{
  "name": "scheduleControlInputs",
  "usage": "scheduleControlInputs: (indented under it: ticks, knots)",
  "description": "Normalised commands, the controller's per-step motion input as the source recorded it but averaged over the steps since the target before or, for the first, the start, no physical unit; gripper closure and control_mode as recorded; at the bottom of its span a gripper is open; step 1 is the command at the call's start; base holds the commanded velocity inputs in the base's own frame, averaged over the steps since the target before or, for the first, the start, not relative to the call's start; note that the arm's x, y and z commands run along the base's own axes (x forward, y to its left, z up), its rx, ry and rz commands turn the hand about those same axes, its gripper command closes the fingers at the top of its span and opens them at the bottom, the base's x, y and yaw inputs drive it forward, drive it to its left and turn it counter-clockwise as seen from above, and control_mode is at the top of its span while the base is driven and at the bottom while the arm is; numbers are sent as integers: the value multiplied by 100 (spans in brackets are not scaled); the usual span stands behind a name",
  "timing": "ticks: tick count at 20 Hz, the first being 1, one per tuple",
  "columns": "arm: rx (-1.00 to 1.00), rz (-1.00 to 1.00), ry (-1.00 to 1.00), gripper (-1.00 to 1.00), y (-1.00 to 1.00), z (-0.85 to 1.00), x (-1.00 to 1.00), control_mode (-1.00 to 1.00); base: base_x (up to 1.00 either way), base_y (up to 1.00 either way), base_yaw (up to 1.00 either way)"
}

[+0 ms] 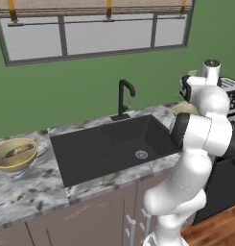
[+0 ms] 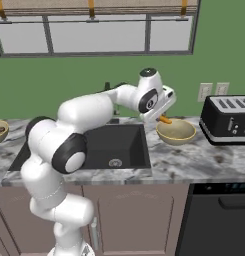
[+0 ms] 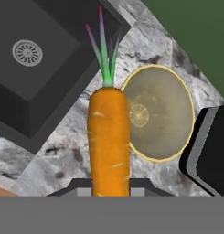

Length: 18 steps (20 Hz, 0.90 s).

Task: Pick the bananas from the cabinet and place them in one bowl. Pick the carrot from the sink and place it in the other bowl.

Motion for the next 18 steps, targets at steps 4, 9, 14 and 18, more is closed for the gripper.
scheduleControlInputs:
  ticks: [4, 9, 14, 18]
  knots:
    - [-17, 0, -2, 100, 8, -22, -1, -100, 0, 0, 0]
    - [-3, 2, 1, 100, -11, -21, 44, -100, 0, 0, 0]
    - [4, 1, 6, 100, -41, -16, 79, -100, 0, 0, 0]
    - [11, 0, 8, 100, -59, -3, 96, -100, 0, 0, 0]
